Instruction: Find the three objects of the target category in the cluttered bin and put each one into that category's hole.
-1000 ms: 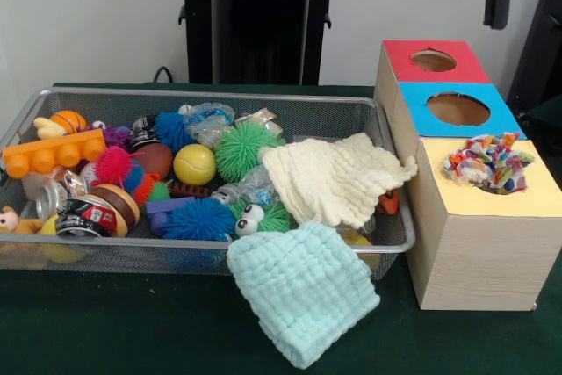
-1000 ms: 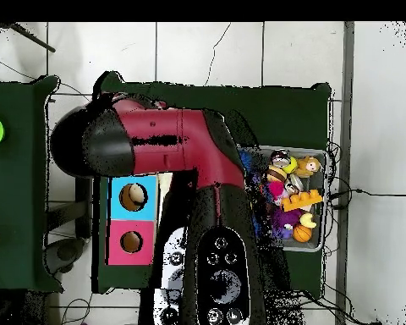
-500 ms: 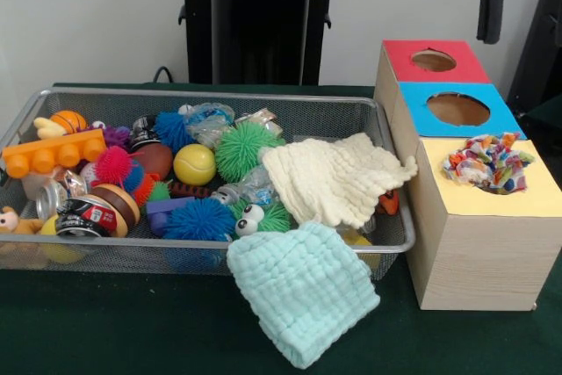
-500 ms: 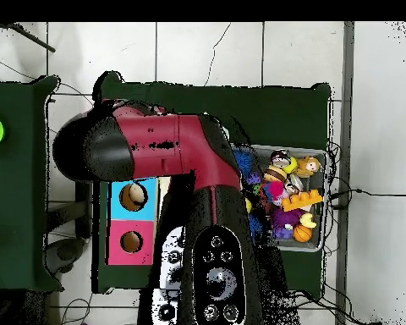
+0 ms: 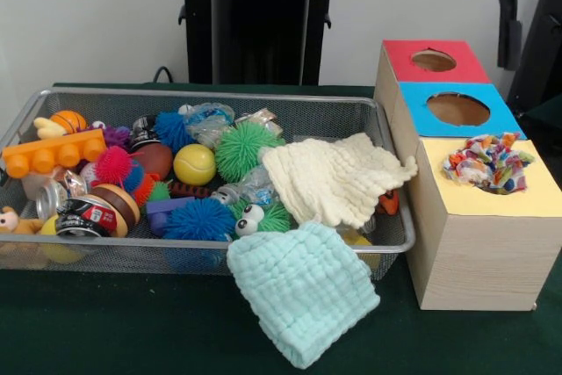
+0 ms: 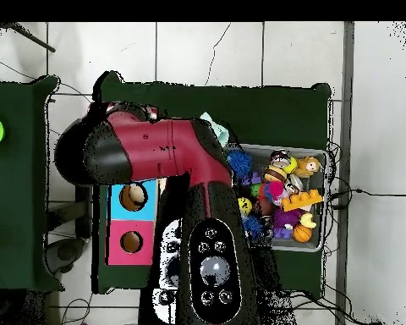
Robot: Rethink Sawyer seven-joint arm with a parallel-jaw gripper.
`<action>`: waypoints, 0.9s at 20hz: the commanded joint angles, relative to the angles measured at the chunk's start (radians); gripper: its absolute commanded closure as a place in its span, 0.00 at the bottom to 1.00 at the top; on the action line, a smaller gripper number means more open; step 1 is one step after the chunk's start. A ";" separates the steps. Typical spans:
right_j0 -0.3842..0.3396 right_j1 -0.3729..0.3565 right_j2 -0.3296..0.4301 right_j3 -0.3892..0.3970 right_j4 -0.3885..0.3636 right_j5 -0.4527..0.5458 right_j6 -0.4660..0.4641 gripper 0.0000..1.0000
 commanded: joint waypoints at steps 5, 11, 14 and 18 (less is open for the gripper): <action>-0.119 0.052 0.143 0.188 -0.116 -0.063 -0.142 0.00; -0.153 0.054 0.179 0.214 -0.159 -0.094 -0.120 0.00; -0.135 0.065 0.165 0.206 -0.204 -0.121 -0.100 0.00; -0.078 0.089 0.118 0.179 -0.252 -0.148 -0.035 0.00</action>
